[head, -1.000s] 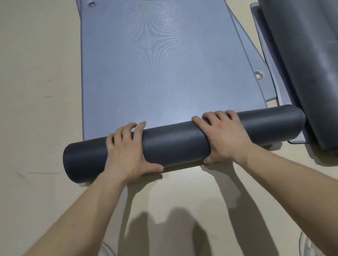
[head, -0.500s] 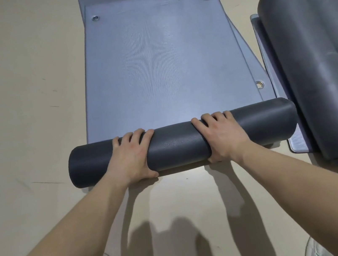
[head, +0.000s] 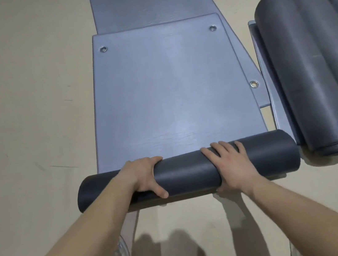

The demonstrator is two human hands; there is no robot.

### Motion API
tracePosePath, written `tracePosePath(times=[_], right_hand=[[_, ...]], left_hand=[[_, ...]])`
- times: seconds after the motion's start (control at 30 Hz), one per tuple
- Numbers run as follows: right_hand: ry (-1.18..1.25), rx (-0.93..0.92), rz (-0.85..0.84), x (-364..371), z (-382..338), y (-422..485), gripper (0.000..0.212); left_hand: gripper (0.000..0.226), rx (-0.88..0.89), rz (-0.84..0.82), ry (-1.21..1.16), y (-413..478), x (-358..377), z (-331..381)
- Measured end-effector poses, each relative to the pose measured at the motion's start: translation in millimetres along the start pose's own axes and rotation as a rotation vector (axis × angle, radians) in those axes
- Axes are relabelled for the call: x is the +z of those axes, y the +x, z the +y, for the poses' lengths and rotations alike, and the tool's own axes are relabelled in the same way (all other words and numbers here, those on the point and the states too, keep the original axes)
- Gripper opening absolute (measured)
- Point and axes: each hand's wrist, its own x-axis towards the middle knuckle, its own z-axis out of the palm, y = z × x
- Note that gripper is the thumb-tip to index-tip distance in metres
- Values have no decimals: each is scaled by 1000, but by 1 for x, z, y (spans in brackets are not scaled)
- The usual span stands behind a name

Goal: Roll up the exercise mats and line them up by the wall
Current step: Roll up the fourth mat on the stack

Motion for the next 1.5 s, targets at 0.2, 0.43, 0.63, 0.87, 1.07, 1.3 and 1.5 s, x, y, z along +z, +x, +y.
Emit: tracePosePath(times=[0.2,0.43,0.63,0.87,1.07,1.3,1.5], right_hand=[[126,-46,-283,-57,23,63,134],[-105,-6,227,-19,7,54,126],[-33,-47,121,-56,23,95,128],[-159,28,343,-18,26,103,138],[-172,-37,244,-46,34,117,124],[-49,-53,-65,-23,6,30,130],[-18,117,26,-7,-11,-7,114]], left_hand=[[120,-168,471,152,-14,32,21],[99,-26,573,18,25,-7,-7],[141,-79,639,193,33,29,-3],[144,-20,559,244,65,-20,-18],[126,61,519,344,63,-39,-16],[129,89,98,216,3,9,3],[120,-19,10,123,0,-18,14]])
